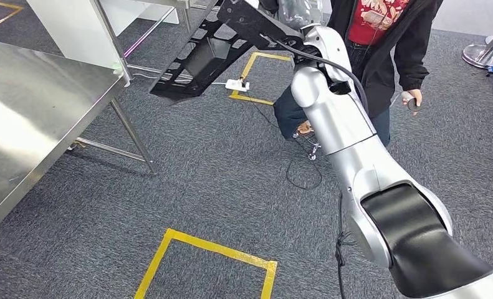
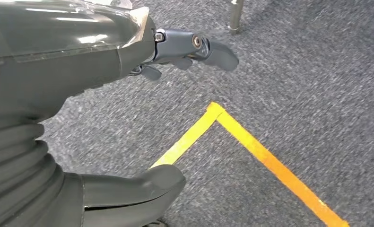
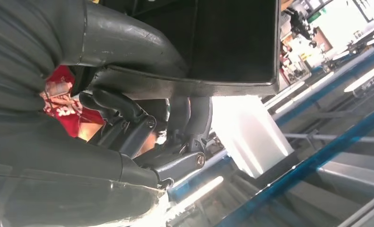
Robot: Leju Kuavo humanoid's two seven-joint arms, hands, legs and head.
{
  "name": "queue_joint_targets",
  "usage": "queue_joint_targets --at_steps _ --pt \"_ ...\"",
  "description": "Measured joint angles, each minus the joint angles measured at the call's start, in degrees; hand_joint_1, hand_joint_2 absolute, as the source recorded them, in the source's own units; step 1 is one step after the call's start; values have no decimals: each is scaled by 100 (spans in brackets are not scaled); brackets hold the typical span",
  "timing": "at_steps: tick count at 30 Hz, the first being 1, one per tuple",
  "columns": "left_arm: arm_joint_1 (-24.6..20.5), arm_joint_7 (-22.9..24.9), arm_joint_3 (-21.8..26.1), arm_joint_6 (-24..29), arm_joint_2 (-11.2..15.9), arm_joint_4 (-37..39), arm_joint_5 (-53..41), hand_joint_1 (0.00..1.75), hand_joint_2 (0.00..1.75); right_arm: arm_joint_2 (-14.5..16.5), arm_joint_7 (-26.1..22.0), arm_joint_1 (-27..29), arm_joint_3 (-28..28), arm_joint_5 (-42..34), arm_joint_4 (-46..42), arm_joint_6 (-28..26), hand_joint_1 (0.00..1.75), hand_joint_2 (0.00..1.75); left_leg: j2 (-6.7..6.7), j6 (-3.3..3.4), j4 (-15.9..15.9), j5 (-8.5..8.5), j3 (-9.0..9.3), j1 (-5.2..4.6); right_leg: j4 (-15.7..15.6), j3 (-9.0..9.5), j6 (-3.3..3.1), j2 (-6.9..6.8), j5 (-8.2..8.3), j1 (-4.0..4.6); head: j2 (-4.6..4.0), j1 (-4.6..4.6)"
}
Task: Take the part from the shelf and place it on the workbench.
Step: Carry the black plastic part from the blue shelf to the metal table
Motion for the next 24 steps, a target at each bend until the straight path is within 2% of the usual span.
queue_joint_targets --at_steps 2,4,5,6,7,8,10,11,12,13,15,17,19,21,22,23,24 --pt "19 -3 2 -1 1 4 -6 0 175 2 5 -17 1 3 -1 1 175 175 169 -55 210 -148 -108 0 -29 29 -72 -72 9 -23 0 -13" --pt "20 -11 2 -2 -2 8 -13 0 175 -3 16 -27 2 7 -1 4 175 175 418 -109 833 -466 -403 10 -41 49 -131 -141 -2 -12 0 -28" --pt "21 -14 2 -2 -2 9 -15 0 175 -9 28 -29 1 9 -1 8 175 175 479 -128 1209 -614 -591 24 -40 51 -147 -178 -10 2 0 -31" --pt "23 -17 2 -2 -3 10 -15 0 175 -16 46 -28 2 19 -1 15 175 175 506 -139 1477 -688 -735 36 -40 53 -156 -219 -17 14 0 -31" --pt "25 -19 2 -2 -5 12 -15 0 175 -22 71 -32 3 40 -2 24 175 175 518 -142 1563 -665 -791 43 -39 57 -161 -261 -23 22 0 -31" --pt "27 -20 3 -3 -4 14 -15 0 175 -28 99 -43 4 72 -2 38 175 175 533 -136 1413 -536 -725 46 -39 67 -167 -302 -31 27 0 -31" --pt "26 -25 4 -4 2 14 -14 0 175 -43 149 -92 4 132 -5 63 175 175 667 -103 664 -181 -342 30 -40 93 -170 -376 -50 37 0 -30" --pt "23 -27 4 -5 4 14 -14 0 175 -55 165 -125 2 148 -9 72 175 175 750 -79 319 -70 -154 3 -40 98 -163 -409 -61 59 0 -28" --pt "20 -30 4 -5 7 14 -14 0 175 -68 173 -154 1 155 -12 77 175 175 812 -57 109 -28 -38 -24 -41 99 -154 -442 -69 80 0 -27" --pt "18 -32 4 -6 9 14 -14 0 175 -80 177 -173 -1 158 -15 80 175 175 834 -37 29 -41 7 -52 -46 99 -139 -478 -76 97 0 -26" --pt "21 -33 5 -6 18 15 -13 0 175 -97 189 -189 1 182 -21 88 175 175 743 23 -11 -24 31 -63 -50 109 -98 -545 -94 111 0 -24" --pt "21 -37 7 -6 24 15 -5 0 175 -127 215 -216 3 254 -31 103 175 175 653 97 -79 13 84 -44 123 44 -66 -429 -194 98 -1 -19" --pt "14 -49 9 -14 29 15 3 0 175 -201 259 -281 3 329 -36 157 175 175 557 150 -117 35 115 -26 736 -257 -88 -221 -443 78 -1 -14" --pt "18 -64 16 -36 35 16 12 0 175 -310 295 -364 2 337 -32 258 175 175 433 168 -115 35 115 -20 1469 -649 -93 -145 -671 68 0 -11" --pt "25 -70 20 -48 34 19 15 0 175 -362 304 -409 1 324 -29 309 175 175 367 170 -111 34 116 -19 1622 -750 -64 -137 -685 60 0 -10" --pt "32 -75 23 -57 32 21 19 0 175 -408 305 -462 1 306 -25 354 175 175 301 167 -104 33 117 -17 1538 -736 -15 -131 -606 49 0 -10" --pt "38 -80 25 -63 29 23 20 0 175 -447 303 -525 1 286 -21 392 175 175 240 160 -91 28 117 -11 1231 -608 45 -116 -452 32 0 -10"
